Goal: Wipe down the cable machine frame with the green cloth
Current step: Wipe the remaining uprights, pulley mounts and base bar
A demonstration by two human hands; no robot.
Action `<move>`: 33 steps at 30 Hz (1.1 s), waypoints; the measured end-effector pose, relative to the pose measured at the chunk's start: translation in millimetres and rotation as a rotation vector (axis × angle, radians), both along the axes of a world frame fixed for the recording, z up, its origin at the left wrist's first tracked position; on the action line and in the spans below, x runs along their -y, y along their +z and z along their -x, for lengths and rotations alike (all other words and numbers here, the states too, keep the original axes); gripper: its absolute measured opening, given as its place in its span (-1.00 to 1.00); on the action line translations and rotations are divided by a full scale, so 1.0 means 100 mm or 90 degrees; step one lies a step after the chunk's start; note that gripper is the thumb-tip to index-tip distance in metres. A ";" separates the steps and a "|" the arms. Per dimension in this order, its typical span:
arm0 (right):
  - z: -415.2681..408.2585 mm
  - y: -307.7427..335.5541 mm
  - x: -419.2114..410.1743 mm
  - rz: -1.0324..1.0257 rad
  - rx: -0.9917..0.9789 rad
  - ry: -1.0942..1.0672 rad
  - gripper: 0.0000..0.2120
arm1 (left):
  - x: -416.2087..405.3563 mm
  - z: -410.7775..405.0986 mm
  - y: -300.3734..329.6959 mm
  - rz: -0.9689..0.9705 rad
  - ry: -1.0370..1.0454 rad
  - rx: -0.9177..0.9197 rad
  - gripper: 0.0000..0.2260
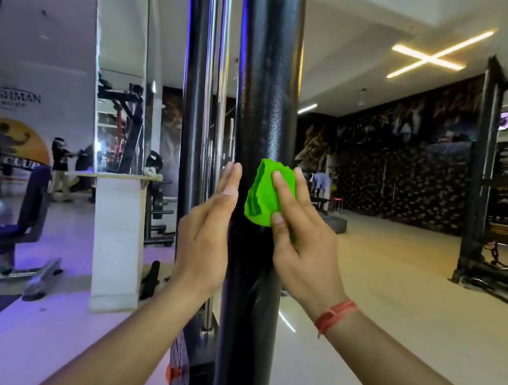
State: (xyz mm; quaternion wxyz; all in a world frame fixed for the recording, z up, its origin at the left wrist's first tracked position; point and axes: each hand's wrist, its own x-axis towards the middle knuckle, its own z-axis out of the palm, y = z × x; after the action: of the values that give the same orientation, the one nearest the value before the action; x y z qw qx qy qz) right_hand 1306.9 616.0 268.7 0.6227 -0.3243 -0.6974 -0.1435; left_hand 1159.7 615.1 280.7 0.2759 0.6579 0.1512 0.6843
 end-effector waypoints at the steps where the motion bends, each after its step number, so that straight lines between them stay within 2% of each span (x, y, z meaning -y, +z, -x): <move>1: 0.02 0.08 -0.02 0.000 -0.018 0.002 -0.47 | 0.00 0.01 -0.01 0.001 0.002 -0.002 -0.68; 4: 0.13 0.15 -0.04 -0.013 -0.051 0.013 -0.48 | 0.02 0.03 0.01 -0.001 0.017 -0.030 -0.61; 9: 0.09 -0.46 0.06 0.049 -0.038 0.037 -0.50 | 0.09 0.17 -0.16 0.043 -0.014 -0.124 -0.54; 11: 0.11 -0.36 0.08 0.071 -0.049 0.035 -0.52 | 0.11 0.20 -0.36 0.055 -0.019 -0.149 -0.51; 15: 0.22 -0.10 0.00 0.041 -0.078 0.033 -0.54 | 0.18 0.21 -0.65 0.095 -0.042 -0.148 -0.62; 20: 0.07 -1.08 0.00 0.057 0.052 -0.013 -0.52 | 0.25 0.22 -1.01 0.177 -0.077 -0.092 -0.51; 22: 0.03 -1.08 0.02 0.050 0.084 -0.035 -0.53 | 0.25 0.22 -1.15 0.208 -0.076 -0.067 -0.52; 26: 0.07 -0.88 0.05 0.022 0.112 -0.082 -0.54 | 0.29 0.17 -1.28 0.267 -0.083 0.007 -0.67; 30: -0.04 -1.52 0.12 0.035 0.239 -0.121 -0.54 | 0.34 0.20 -1.46 0.315 -0.085 0.025 -0.66; 32: -0.13 -1.60 0.12 0.015 0.283 -0.142 -0.53 | 0.34 0.22 -1.59 0.343 -0.081 0.029 -0.66; 33: -0.12 -1.54 0.11 0.012 0.267 -0.142 -0.53 | 0.34 0.23 -1.66 0.357 -0.079 0.033 -0.65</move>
State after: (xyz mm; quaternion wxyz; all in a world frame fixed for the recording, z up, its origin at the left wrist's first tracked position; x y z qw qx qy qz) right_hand 1318.9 604.8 114.5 0.4418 -0.3680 -0.7727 -0.2690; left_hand 1137.0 581.5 114.7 0.4921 0.5463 0.2873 0.6139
